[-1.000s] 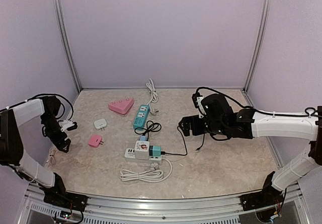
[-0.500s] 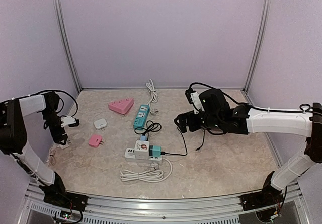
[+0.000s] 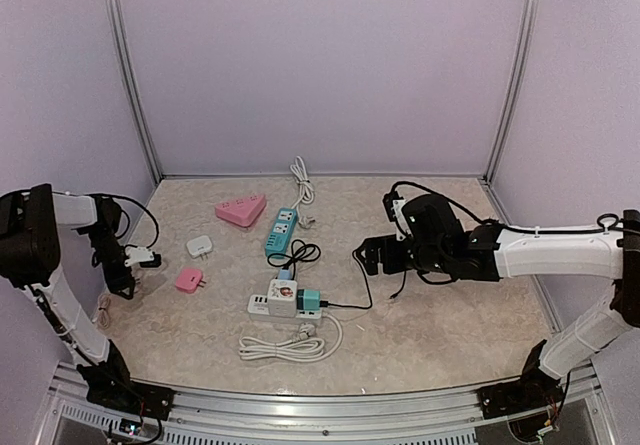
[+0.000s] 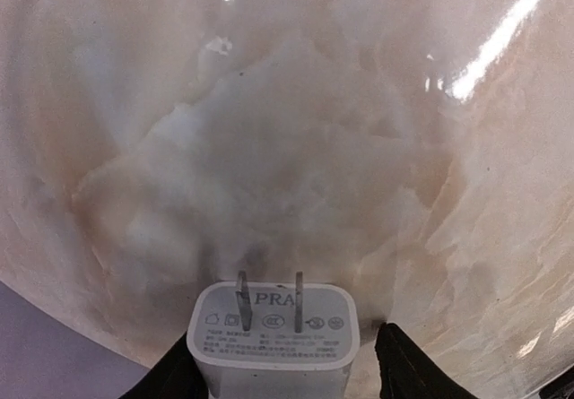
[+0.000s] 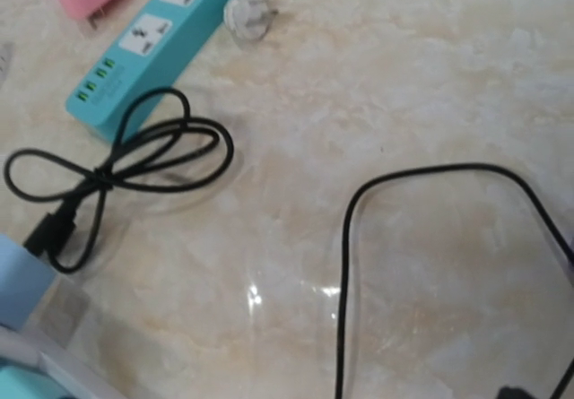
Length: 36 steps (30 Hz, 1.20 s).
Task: Insert the plug
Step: Pick up the plug from the center of the board, then adjust the plug.
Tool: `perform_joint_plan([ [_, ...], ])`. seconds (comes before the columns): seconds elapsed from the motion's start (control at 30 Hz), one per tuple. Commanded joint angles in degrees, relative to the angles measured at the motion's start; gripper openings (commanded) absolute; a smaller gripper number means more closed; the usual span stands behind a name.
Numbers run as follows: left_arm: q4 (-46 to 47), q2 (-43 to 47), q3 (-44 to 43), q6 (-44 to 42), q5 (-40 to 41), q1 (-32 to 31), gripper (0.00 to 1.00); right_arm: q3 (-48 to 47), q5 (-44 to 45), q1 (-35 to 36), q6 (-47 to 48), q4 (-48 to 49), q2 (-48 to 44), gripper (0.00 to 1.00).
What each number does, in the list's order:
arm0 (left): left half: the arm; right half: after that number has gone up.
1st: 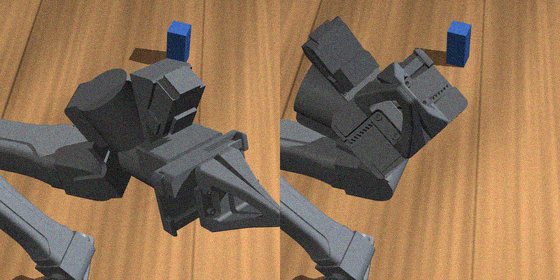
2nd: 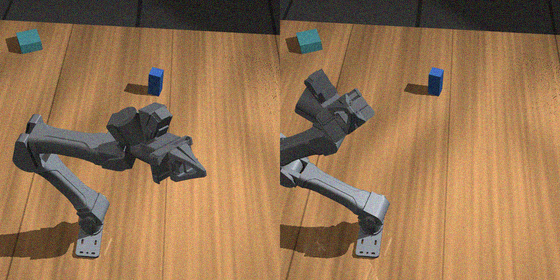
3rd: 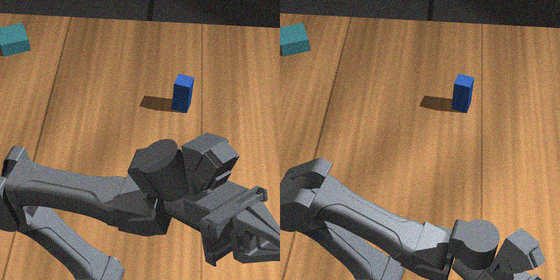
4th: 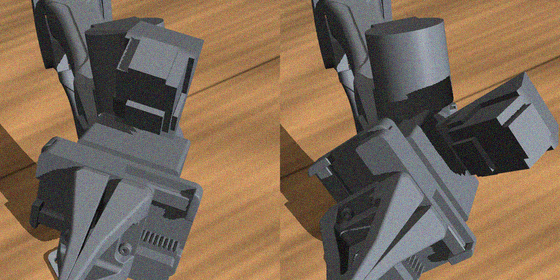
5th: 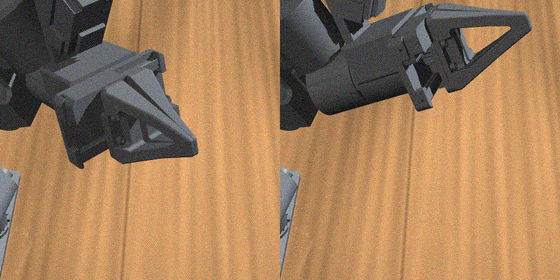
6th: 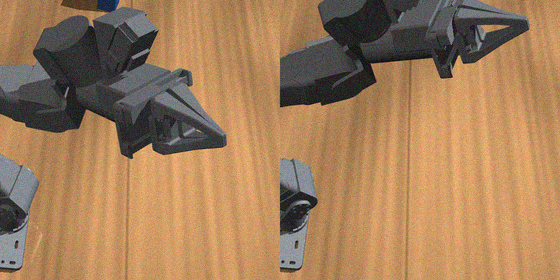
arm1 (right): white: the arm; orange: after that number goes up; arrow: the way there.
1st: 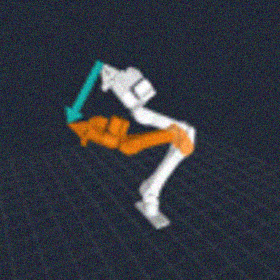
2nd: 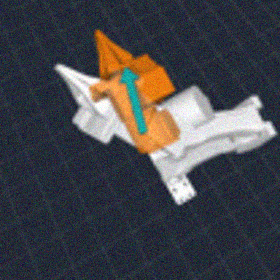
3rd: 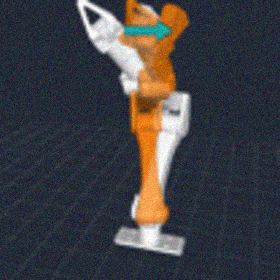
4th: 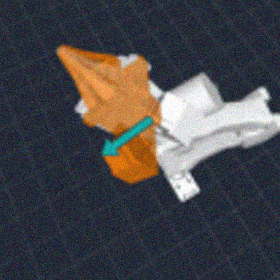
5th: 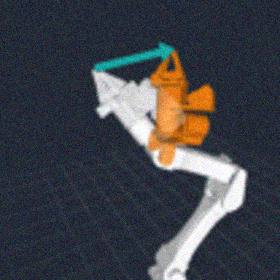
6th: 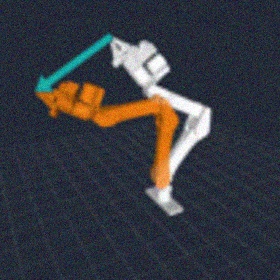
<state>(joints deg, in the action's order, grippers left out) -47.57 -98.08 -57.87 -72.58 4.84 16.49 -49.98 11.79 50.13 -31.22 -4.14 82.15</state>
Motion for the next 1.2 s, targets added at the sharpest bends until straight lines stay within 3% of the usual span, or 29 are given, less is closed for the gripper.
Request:
perform_joint_plan([
  [0.0,-0.20,0.34,2.03,-1.74,-4.21,0.46,0.52,0.33,1.17,0.43,-0.92,1.11,-1.17,1.00],
  [0.2,-1.88,1.30,1.08,0.83,-5.19,0.47,0.04,0.32,1.07,0.77,-1.05,0.34,-1.47,1.00],
  [0.23,-3.15,2.21,0.22,1.70,-6.30,0.47,0.00,0.25,1.20,0.87,-1.03,0.22,-1.77,1.00],
  [0.33,-7.83,6.52,-4.15,6.92,-11.40,0.35,0.00,-0.43,1.67,1.18,-0.68,0.10,-3.07,1.00],
  [0.43,-13.88,12.13,-11.79,14.70,-22.24,-0.80,0.00,-1.76,2.36,2.20,1.40,1.09,-5.10,1.00],
  [0.57,-11.57,21.25,-20.56,31.50,-33.59,-5.44,0.00,-6.34,3.72,4.11,6.14,2.43,-6.79,0.99],
  [0.67,-6.28,26.52,-24.75,44.61,-32.46,-10.59,0.00,-10.75,6.90,6.38,10.17,5.42,-6.72,0.98],
  [0.83,-4.09,30.34,-33.09,62.81,-33.55,-17.70,0.00,-16.37,12.11,13.17,15.91,20.67,-3.56,0.95],
  [0.97,2.51,35.12,-31.28,75.31,-37.11,-23.10,0.00,-21.15,17.80,19.88,22.40,34.45,2.76,0.94],
  [1.07,5.68,38.86,-29.10,79.89,-38.16,-28.15,0.00,-24.49,18.58,22.80,23.05,43.32,8.90,0.94],
  [1.17,10.03,41.82,-25.15,85.45,-38.51,-31.80,0.00,-30.50,17.87,25.24,24.46,45.43,15.45,0.94],
])
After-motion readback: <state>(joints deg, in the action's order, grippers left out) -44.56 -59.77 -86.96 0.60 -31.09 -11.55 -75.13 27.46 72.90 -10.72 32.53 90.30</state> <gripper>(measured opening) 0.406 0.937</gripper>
